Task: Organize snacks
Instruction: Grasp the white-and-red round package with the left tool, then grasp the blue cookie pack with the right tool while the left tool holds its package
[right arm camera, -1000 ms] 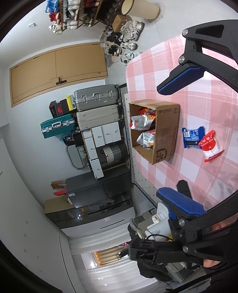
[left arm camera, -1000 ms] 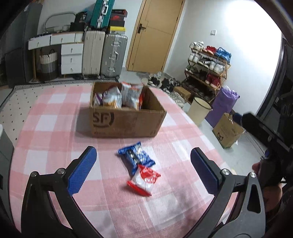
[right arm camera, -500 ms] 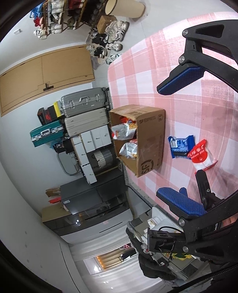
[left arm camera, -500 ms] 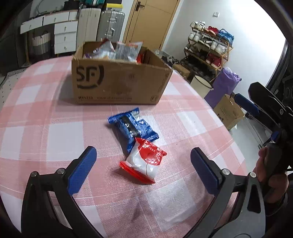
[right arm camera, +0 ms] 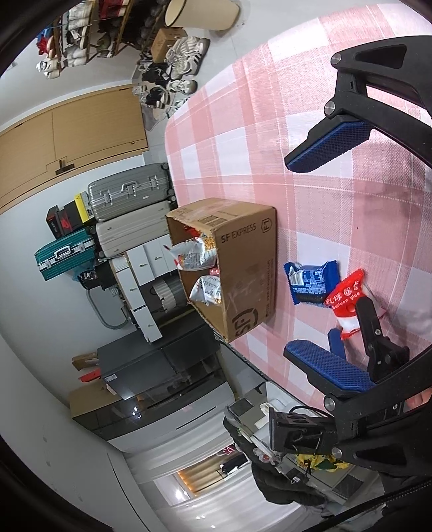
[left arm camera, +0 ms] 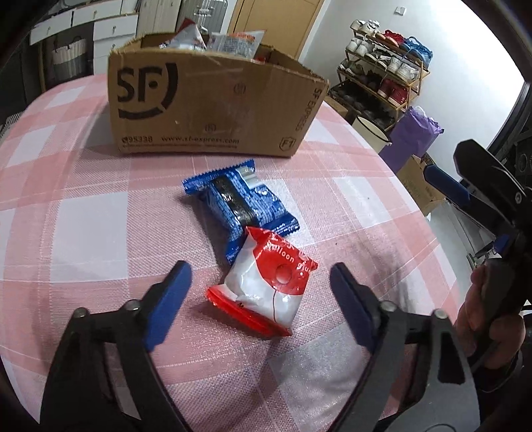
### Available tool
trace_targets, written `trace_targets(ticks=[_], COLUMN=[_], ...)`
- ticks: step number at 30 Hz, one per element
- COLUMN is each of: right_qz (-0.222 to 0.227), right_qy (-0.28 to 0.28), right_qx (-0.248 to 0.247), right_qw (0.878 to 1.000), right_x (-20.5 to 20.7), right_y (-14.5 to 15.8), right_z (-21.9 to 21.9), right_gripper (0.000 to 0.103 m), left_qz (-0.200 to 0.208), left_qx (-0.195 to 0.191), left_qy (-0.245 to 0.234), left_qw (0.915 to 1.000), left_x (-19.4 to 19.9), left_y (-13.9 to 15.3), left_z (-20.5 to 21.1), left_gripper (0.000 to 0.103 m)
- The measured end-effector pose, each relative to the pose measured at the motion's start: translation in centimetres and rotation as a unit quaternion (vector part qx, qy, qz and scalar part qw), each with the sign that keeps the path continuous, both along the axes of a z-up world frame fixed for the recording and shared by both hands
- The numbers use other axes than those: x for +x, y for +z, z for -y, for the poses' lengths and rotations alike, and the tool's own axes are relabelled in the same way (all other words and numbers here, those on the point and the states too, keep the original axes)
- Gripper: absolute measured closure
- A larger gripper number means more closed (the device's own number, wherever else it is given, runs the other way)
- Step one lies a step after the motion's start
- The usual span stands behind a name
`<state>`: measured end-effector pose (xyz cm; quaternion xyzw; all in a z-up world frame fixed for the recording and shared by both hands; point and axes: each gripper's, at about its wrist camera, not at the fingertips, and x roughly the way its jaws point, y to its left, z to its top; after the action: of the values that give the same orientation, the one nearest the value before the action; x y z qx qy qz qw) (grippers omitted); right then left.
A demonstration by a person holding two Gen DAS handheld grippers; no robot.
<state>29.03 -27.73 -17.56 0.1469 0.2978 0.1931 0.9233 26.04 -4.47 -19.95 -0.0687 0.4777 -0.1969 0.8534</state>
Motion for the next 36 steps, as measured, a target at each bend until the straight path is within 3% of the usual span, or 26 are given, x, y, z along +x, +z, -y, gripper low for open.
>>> trace_targets(ticks=[1,5,7,10,21,36], right_qz=[-0.002,-0.008,-0.01,-0.011,-0.028,-0.056], right_qy=[0.0,0.0,-0.001,0.002,0.001,0.037], right_qx=[0.001,0.005,0.005,0.006,-0.002,-0.021], right_qw=[1.0,1.0,1.0,1.0,1.0,0.998], right_x=[0.1,0.4,0.5,0.5,0.8,2.8], right_y=[-0.1,-0.7,-0.9,-0.9,-1.1,-2.1], right_z=[0.1,0.2,0.3,0.2,-0.4,-3.6], right_gripper=[0.001,0.001,0.001,0.001,0.001,0.001], left_qz=[-0.003,-0.007,-0.003,-0.011,0.0,0.031], left_qx=[0.0,0.0,0.007,-0.014,-0.013,-0.02], left_qy=[-0.001,-0.015,-0.025,-0.023,0.001,0.054], left_qw=[1.0,0.9999,0.9996,0.9996,0.9999,0.9979], left_x=[0.1,0.5,0.6,0.9,0.1,-2.9], left_y=[-0.3,-0.9,-1.0,-1.5,-1.0,1.8], left_z=[0.1,0.8,1.1,0.3,-1.4,-8.6], left_gripper=[0.026,0.055,0.062,0.064,0.064,0.064])
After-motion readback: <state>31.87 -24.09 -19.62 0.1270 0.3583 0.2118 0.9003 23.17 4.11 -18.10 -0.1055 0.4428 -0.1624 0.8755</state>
